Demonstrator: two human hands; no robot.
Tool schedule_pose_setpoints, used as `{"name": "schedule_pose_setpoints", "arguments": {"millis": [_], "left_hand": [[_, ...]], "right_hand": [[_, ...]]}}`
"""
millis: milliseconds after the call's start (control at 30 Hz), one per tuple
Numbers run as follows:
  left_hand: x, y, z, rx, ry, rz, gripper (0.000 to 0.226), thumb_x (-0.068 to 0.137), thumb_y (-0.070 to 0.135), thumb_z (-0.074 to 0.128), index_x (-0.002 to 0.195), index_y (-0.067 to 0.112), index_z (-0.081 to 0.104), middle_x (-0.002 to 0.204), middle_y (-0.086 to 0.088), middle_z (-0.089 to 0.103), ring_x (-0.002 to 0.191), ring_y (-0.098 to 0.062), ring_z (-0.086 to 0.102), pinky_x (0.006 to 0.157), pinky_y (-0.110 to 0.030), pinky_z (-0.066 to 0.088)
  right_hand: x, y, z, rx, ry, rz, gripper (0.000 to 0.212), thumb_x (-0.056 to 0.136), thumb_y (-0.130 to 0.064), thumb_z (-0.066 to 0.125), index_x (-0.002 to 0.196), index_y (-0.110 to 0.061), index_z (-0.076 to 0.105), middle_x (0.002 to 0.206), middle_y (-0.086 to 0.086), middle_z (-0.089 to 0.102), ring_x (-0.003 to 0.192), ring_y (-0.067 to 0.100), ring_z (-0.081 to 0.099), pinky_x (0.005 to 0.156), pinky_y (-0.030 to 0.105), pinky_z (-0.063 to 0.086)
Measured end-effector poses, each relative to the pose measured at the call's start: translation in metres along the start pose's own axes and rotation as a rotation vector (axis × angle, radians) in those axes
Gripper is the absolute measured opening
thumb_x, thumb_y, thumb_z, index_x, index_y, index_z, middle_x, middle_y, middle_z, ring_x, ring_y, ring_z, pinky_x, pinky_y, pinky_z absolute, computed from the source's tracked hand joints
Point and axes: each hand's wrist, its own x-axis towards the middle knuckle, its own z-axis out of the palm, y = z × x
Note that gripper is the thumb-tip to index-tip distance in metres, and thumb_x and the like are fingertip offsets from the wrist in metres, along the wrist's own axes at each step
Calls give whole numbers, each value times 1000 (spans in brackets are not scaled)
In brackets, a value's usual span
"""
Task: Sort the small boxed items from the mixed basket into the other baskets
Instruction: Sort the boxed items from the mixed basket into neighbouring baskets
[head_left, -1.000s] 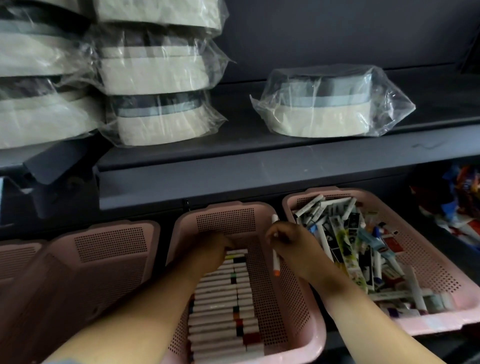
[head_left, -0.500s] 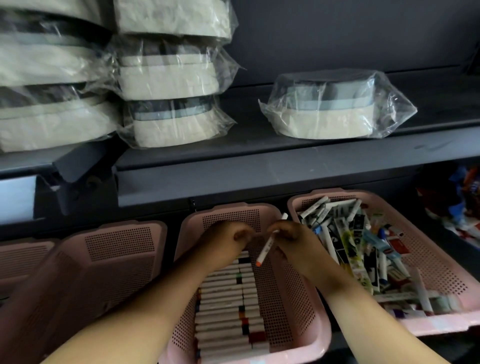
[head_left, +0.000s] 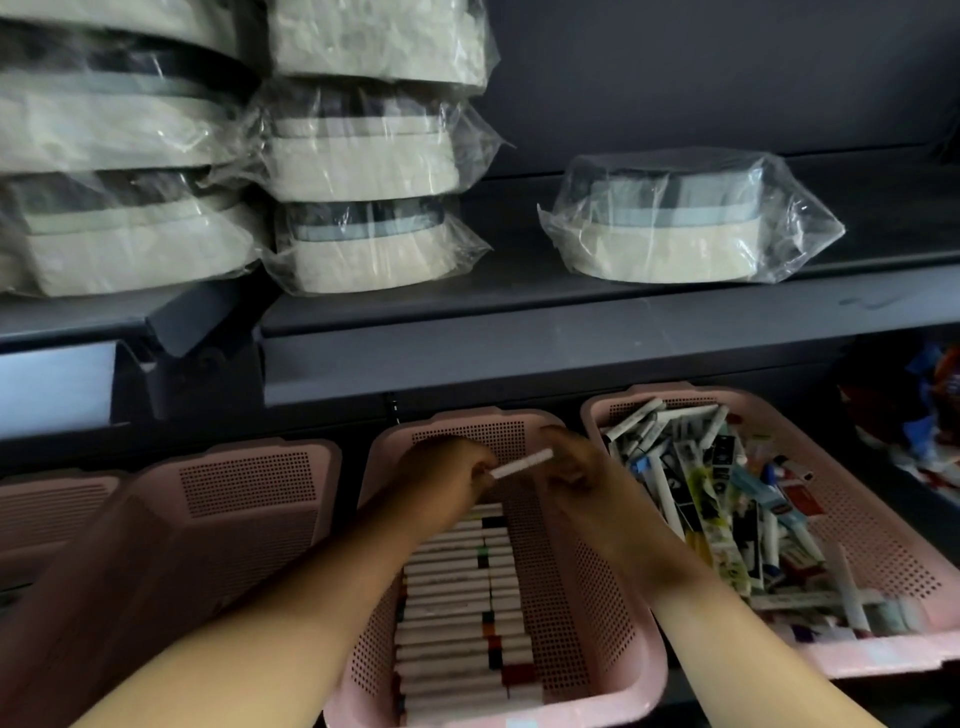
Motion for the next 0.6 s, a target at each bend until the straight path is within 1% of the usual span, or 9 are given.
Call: {"name": "schedule_pose_setpoints", "arguments": {"millis": [67,133,200,233,267,333,400,500,600], "left_hand": [[3,-14,-1,82,-98,-92,15,101,35,63,104,32,78,99,12,73,88,-7,64,82,-28,53],[6,-24,4,82,-158,-247,18,100,31,61,103,26,78,102,8,73,90,-10,66,76,-24,49],[8,-31,11,34,-186,-378,16,92,26,64,95,18,78,95,-1,75,84,-14,67,68,-24,49],[8,-33,14,25,-196,-426,16,88,25,65,92,17,78,92,-3,75,83,-17,68,68,-25,51],[10,-35,17,-12,-210,-461,17,85,27,66,92,18,78,93,-3,74,84,-18,68,69,-25,51],[13,-39,23,-94,-223,-530,23,81,32,66,97,22,79,100,1,73,85,-15,66,67,-21,47],[13,-39,23,-140,-216,-570,23,80,32,67,97,21,79,98,2,73,84,-14,65,64,-21,46],[12,-40,24,-187,-174,-597,18,84,27,66,95,18,77,94,0,72,83,-16,67,64,-24,48],[10,-41,26,-50,-131,-523,21,95,16,51,101,16,71,94,-3,68,81,-16,62,61,-22,42]], "right_hand": [[-1,-1,-2,32,17,14,23,92,-24,66,105,-43,66,92,-18,73,83,-1,69,74,22,56],[-2,-3,-4,22,11,-9,24,91,-17,65,96,-41,67,91,-21,72,80,-2,68,71,20,54],[-2,-2,-5,12,17,-2,34,87,-9,62,92,-41,67,91,-21,71,79,-1,68,71,29,58],[-2,0,-5,15,17,6,36,86,-7,61,91,-42,67,90,-22,71,80,0,68,72,32,59],[-2,0,-4,14,14,13,36,85,-7,61,90,-42,67,90,-22,71,81,-1,68,74,34,59],[-2,0,-4,-2,17,20,34,85,-8,61,89,-41,66,88,-19,71,83,-3,66,78,33,58],[-1,3,-3,-13,23,24,35,86,-9,62,87,-44,64,87,-21,70,83,-5,65,78,31,57],[-1,4,-3,0,11,20,34,87,-9,62,87,-43,65,90,-28,69,82,-5,65,76,27,57],[0,4,-3,29,9,18,31,88,-7,63,89,-38,66,87,-26,70,82,-5,66,73,22,55]]}}
